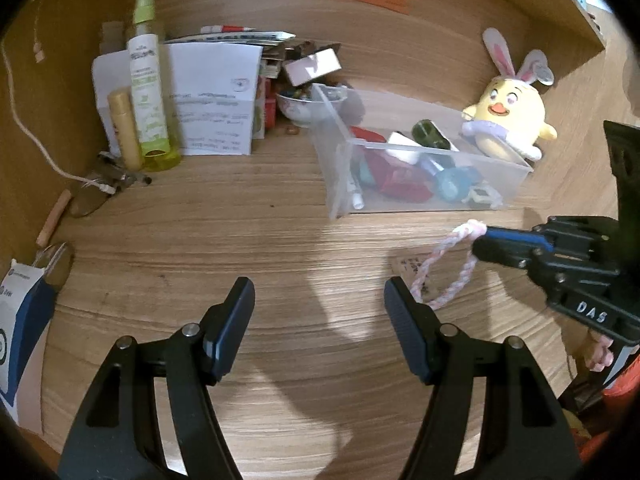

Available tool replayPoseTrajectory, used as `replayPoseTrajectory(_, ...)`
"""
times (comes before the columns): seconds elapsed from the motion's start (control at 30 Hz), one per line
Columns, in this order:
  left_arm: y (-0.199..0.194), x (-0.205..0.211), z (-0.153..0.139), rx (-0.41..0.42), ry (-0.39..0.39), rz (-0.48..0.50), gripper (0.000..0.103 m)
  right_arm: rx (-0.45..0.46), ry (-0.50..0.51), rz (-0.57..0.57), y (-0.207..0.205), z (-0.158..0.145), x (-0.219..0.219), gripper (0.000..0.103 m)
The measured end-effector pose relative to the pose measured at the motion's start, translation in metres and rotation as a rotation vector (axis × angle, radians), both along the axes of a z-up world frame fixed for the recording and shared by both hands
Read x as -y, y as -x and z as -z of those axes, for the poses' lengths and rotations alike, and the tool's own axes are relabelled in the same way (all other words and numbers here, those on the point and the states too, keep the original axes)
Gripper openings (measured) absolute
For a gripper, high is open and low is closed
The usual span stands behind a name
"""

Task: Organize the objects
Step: 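Grasp the braided pink-white bracelet with the right tool, then grasp the AB eraser block with the left tool while the right tool holds the bracelet, then place the eraser and bracelet into the clear box, open both tools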

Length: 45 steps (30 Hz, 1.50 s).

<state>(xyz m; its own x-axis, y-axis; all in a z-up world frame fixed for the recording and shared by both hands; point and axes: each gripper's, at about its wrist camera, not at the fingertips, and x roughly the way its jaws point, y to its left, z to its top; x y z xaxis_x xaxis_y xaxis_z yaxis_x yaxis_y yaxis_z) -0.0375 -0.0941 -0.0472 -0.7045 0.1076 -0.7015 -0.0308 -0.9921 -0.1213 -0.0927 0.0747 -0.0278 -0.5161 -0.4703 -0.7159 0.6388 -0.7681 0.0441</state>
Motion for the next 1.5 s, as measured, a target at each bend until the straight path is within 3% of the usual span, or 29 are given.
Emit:
replayPoseTrajectory(0.43,0.032,-0.061,0.015,0.099,0.025,0.136,0.067,-0.024,0.065,0.176,0.005,-0.013,-0.086,0.007)
replayPoseTrajectory(0.57,0.041,-0.074,0.021,0.137,0.077,0.138,0.033,-0.022,0.084,0.202,0.008,-0.012,-0.101,0.007)
replayPoseTrajectory(0.6,0.043,-0.075,0.023,0.150,0.071,0.140,0.029,-0.022,0.087,0.205,0.009,-0.011,-0.104,0.007)
replayPoseTrajectory(0.87,0.043,-0.078,0.010,0.105,0.078,0.113,0.023,-0.033,0.120,0.209,0.015,-0.013,-0.114,0.007)
replayPoseTrajectory(1.1,0.051,-0.076,-0.020,0.018,0.047,0.084,0.023,-0.060,0.177,0.227,0.028,-0.027,-0.118,0.007)
replayPoseTrajectory(1.5,0.084,-0.072,-0.071,-0.114,0.009,0.039,0.023,-0.143,0.187,0.267,0.064,-0.064,-0.112,0.007)
